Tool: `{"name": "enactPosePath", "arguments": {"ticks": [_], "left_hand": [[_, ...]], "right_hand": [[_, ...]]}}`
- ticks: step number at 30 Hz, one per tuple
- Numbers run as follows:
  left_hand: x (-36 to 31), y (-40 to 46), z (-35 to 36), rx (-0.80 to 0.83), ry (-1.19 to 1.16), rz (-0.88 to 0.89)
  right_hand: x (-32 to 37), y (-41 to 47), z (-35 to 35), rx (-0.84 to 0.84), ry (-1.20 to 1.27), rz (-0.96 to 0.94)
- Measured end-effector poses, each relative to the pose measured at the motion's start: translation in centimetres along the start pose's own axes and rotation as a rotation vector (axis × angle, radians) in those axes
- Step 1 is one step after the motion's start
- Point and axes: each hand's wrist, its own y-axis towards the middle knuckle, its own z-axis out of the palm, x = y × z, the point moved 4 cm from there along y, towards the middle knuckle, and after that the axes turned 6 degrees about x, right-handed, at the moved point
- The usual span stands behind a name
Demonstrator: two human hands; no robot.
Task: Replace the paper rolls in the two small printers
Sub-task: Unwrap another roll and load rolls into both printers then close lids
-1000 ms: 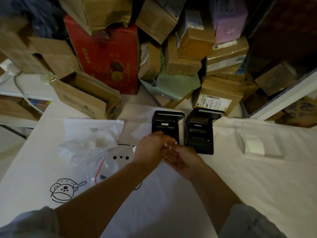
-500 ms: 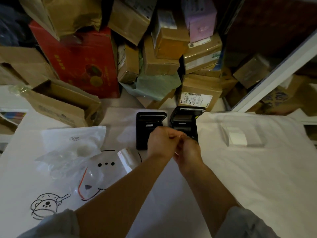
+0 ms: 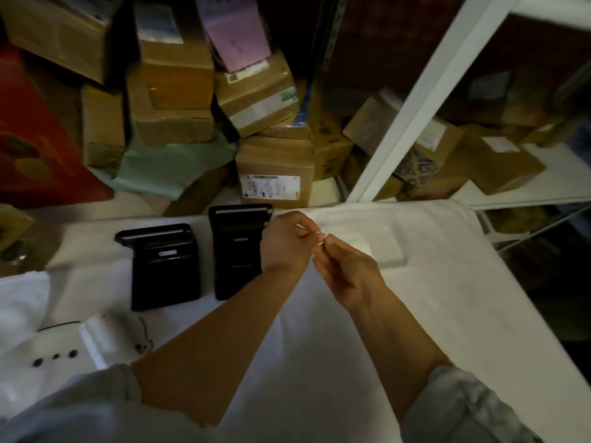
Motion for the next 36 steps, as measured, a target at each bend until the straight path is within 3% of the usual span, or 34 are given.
{"name": "enactPosePath", "arguments": {"ticks": [6,9,13,19,22,29,36], "left_hand": [[-1.1,3.8,7.4,0.075,0.036,-0.028],[-1.8,5.2,9.8,0.108,0.072,-0.022],[-1.6,6.7,11.2,0.098,0.22,-0.017],[-1.0,7.2,11.9,0.098,0.494,0.028],[-0.8,7.0,12.2,0.137,0.48,0.061],[-1.3,6.0,11.5,0.102,0.479,0.136],[-0.3,3.8,9.5,0.134,0.316,0.089]], "right_hand": [[3.9,5.2,-5.4,-0.18,-0.288,-0.163],[6.0,6.5,-7.2,-0.169,-0.357,-0.298],[6.8,9.8,-7.4,-0.088,-0.745,-0.359],[7.3,11.4,-8.3,-0.156,-1.305,-0.384],[7.3,10.8,-8.1,-0.236,-1.491,-0.435],[6.9,10.1,-7.5,-0.212,-1.391,-0.485],[6.3,8.3,-7.5,-0.264,-1.199,-0.415]]}}
